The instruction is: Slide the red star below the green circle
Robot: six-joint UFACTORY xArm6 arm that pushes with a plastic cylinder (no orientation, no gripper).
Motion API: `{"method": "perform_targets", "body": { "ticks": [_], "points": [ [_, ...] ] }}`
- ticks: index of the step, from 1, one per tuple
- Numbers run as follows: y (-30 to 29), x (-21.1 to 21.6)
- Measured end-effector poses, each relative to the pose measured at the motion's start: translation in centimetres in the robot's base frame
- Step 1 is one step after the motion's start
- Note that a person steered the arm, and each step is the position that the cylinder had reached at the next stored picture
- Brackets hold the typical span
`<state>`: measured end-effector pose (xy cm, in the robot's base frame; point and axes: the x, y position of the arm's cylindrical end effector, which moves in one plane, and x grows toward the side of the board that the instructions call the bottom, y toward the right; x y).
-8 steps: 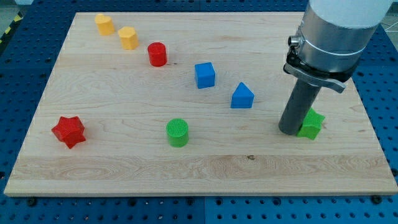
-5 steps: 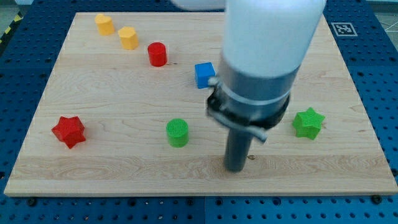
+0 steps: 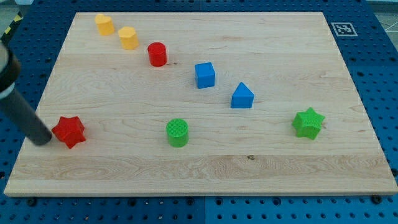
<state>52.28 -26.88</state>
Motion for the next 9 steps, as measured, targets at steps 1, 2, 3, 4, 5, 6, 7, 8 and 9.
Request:
{"method": "perform_targets", "body": {
  "ticks": [1,2,3,4,5,6,7,8,9],
  "points": [
    [0.1,-1.3],
    [1.3,-1.2],
    [3.1,-1.0],
    [3.3,-0.3],
    [1.8,0.4],
    [1.9,0.7],
    [2.5,0.7],
    [4.3,0.7],
    [6.9,1.2]
  ]
}}
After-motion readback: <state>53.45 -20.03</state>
